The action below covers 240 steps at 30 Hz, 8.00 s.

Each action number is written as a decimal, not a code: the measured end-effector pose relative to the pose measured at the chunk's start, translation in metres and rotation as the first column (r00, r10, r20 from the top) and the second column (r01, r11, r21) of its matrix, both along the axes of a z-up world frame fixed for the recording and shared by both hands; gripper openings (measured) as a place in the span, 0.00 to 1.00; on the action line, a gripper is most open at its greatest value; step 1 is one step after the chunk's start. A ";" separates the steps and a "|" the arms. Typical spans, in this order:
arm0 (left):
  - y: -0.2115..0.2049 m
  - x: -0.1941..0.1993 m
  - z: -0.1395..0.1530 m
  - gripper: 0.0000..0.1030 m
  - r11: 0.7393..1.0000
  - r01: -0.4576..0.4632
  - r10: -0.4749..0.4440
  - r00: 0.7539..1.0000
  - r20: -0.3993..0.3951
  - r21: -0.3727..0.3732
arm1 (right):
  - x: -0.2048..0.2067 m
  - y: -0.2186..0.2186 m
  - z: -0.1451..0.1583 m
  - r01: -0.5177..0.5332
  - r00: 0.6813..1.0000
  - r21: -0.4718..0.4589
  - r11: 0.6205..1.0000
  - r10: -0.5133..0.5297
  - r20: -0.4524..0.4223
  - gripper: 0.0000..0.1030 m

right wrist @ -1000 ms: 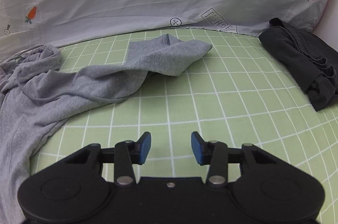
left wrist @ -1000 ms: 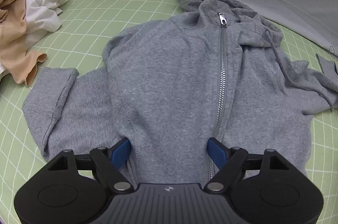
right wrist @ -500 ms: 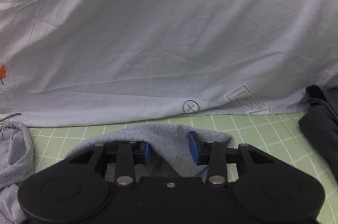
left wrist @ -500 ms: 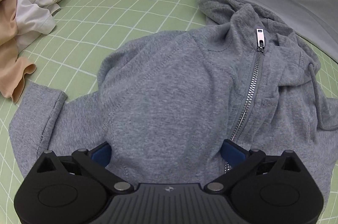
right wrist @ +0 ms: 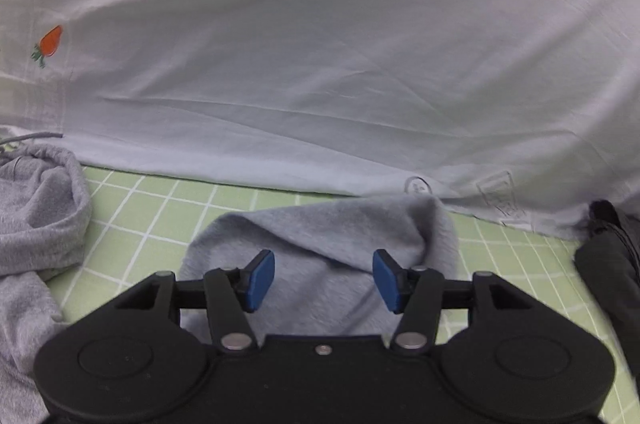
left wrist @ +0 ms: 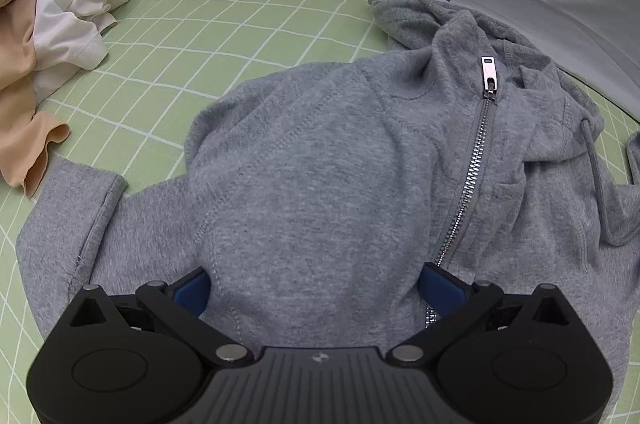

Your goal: Fold clothes

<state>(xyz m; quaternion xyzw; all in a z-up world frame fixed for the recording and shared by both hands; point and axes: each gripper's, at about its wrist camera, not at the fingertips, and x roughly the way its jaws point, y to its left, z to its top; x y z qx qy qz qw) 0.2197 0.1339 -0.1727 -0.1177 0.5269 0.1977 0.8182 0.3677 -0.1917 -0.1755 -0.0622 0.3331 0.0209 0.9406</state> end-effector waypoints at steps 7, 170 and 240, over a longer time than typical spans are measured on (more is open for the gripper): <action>0.000 0.000 0.000 1.00 1.000 -0.003 0.003 1.000 0.000 0.000 | -0.001 -0.058 -0.010 0.197 0.979 0.175 0.965 -0.185 -0.083 0.51; -0.152 -0.202 0.010 0.98 0.986 0.124 -0.111 0.988 -0.110 0.111 | -0.242 -0.358 -0.025 0.592 0.806 0.203 0.780 -0.581 -0.116 1.00; 0.021 -0.248 0.024 0.05 0.924 0.378 -0.372 0.923 0.103 -0.050 | -0.362 -0.004 0.005 0.355 0.908 0.017 0.935 -0.341 -0.242 0.85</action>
